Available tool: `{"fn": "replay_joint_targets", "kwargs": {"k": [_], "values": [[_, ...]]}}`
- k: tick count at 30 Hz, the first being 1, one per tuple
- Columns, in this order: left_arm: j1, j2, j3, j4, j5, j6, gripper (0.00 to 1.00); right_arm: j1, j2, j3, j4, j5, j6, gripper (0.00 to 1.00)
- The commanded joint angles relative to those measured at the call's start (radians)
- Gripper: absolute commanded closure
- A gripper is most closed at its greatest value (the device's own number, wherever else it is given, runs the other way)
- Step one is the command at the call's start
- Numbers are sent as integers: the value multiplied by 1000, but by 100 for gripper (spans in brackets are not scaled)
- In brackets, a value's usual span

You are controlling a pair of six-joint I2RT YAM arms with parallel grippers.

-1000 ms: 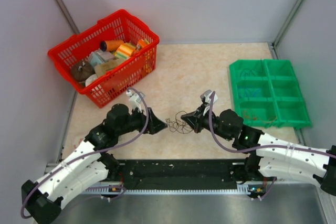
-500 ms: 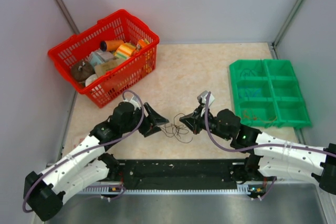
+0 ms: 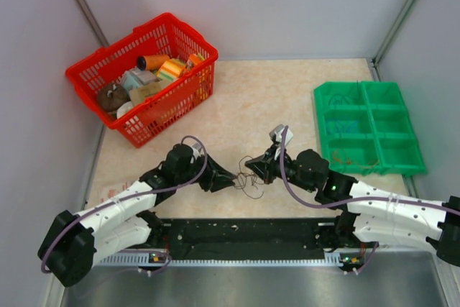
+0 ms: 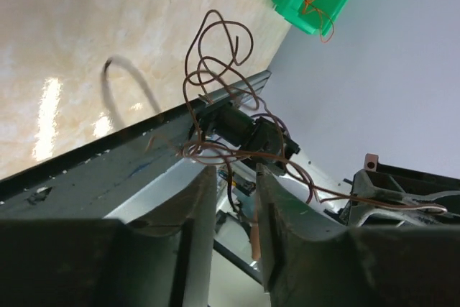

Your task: Untangle the cables

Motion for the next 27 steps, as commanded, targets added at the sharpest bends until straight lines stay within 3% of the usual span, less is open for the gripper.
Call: {"fn": "replay_joint_targets", "kwargs": {"k": [1,6,10,15,17,20,22,27], "values": [[3,19,-35,190,37,-46,74,-6,8,33,54,-14,1,100],[12,-7,-69,218,-5,14,100,-5,-24,25,32,12,-2,100],[55,-96,-98,151,-32,77,100,-5,-83,8,-8,86,-8,100],[216,-333,-77,-214,-124,282,100,-6,-237,-38,-170,502,79,100],[300,-448,-16,-409,-234,378,100,-5,-322,-65,-222,660,120,100],[317,-567,142,-638,-464,510,100,-8,-477,-110,-313,781,134,100],[319,-611,236,-711,-618,587,100,-8,-577,-125,-350,835,118,100],[317,-630,403,-805,-842,735,100,-6,-781,-114,-448,930,50,100]]}}
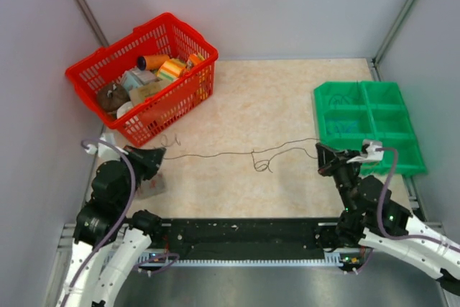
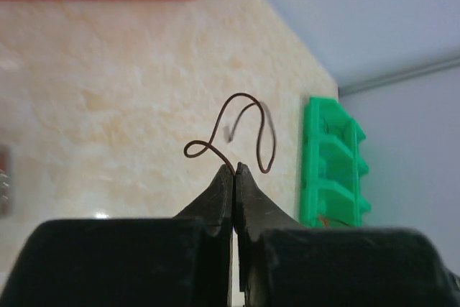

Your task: Untangle the cables

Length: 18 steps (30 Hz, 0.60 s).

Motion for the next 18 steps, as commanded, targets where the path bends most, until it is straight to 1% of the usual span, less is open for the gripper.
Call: {"fn": "replay_joint_targets", "kwargs": {"k": [1,7,10,12,15,18], "values": [[3,-2,121,-166,-305,206,100,-8,-141,27,-118,172,-56,100],[5,-5,223,-174,-467,312,100,-8,-247,73,-189,245,-119,100],[3,-9,302,-180,-566,377,100,-6,-269,84,-211,263,-98,100],[3,-21,341,-172,-607,418,100,-8,-271,84,-211,255,-82,100],[3,-35,369,-163,-606,440,100,-6,-243,79,-211,228,-65,100],[3,-29,356,-155,-533,429,100,-8,-165,81,-211,209,-45,100]]}}
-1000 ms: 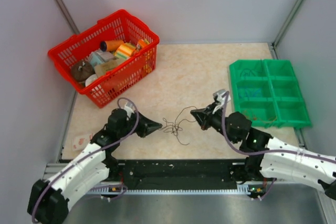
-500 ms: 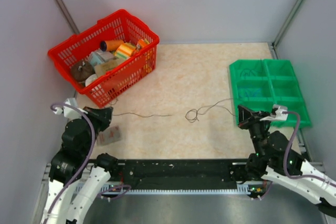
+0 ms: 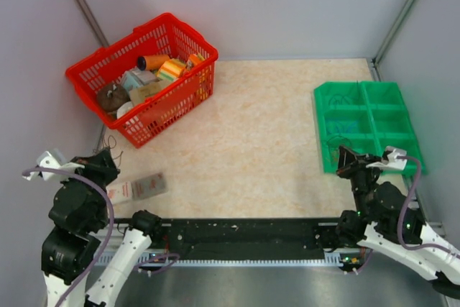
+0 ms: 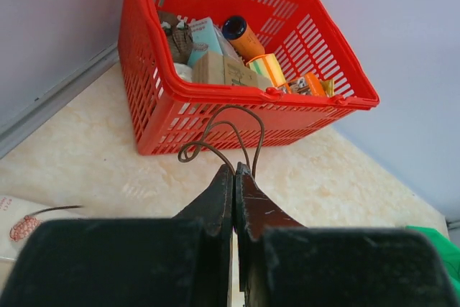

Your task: Untangle the cables

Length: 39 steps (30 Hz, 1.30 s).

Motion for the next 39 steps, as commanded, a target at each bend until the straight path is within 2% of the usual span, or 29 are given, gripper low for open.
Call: {"fn": "replay_joint_targets", "kwargs": {"k": [1,4,10,14,18,22,25,29,34,39], "values": [[3,6,-6,30,49,40,100,-8,74,36,-8,-26,34,100],[4,15,-31,74,173,46,100,-8,140,49,11,-70,40,100],[3,74,-65,224,602,74,100,-9,387,105,24,-162,36,100],[4,128,-121,318,852,48,100,-9,514,136,27,-197,74,100],[3,212,-215,364,1041,-13,100,-21,597,145,41,-236,94,100],[3,278,-340,382,1109,-62,100,-40,625,144,45,-259,109,100],[3,314,-475,467,1162,-127,100,-58,626,130,53,-283,120,100],[3,404,-603,519,1176,-190,100,-84,631,116,56,-308,140,100],[3,492,-628,547,1216,-179,100,-92,653,115,59,-314,148,100],[3,501,-611,547,1207,-153,100,-100,688,124,71,-323,145,100]]}}
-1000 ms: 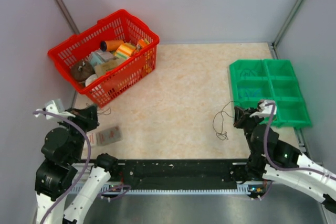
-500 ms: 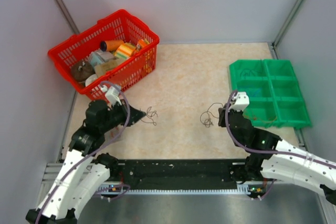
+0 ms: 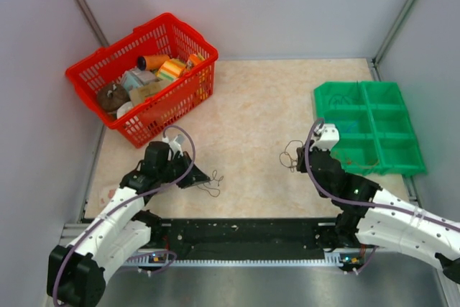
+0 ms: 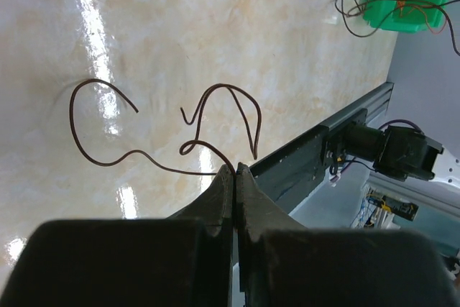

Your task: Untangle the cables

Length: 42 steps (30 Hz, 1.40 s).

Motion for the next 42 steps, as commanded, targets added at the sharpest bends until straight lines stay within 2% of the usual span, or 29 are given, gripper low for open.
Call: {"fn": "replay_joint_targets", "kwargs": {"k": [1,11,17,19,21,22,24,28,33,37,39,40,42], "values": [[3,-1,30,78,22,15,100,-17,34,29,44,-17,13,100],[3,15,21,89,30,24,100,-56,105,49,64,-59,17,100],[3,32,25,95,31,29,100,-180,134,139,64,-144,-21,100],[4,42,33,95,36,32,100,-201,123,207,58,-49,-99,100],[3,50,45,90,46,32,100,-229,143,297,3,151,-134,100],[3,53,53,86,45,30,100,-267,154,345,-25,233,-140,100],[3,52,65,82,42,30,100,-371,158,408,-37,284,-154,100],[1,52,85,72,39,26,100,-630,143,455,-49,269,-92,100],[1,68,110,58,37,22,100,-903,190,483,-74,352,-13,100],[0,91,131,59,40,18,100,-1111,256,451,-132,307,157,98],[-3,104,139,66,42,9,100,-1203,270,381,-94,213,266,100],[-5,111,142,70,43,3,100,-1241,282,350,-82,150,298,100],[-13,130,156,72,54,-5,100,-1266,301,313,-79,123,353,100]]}}
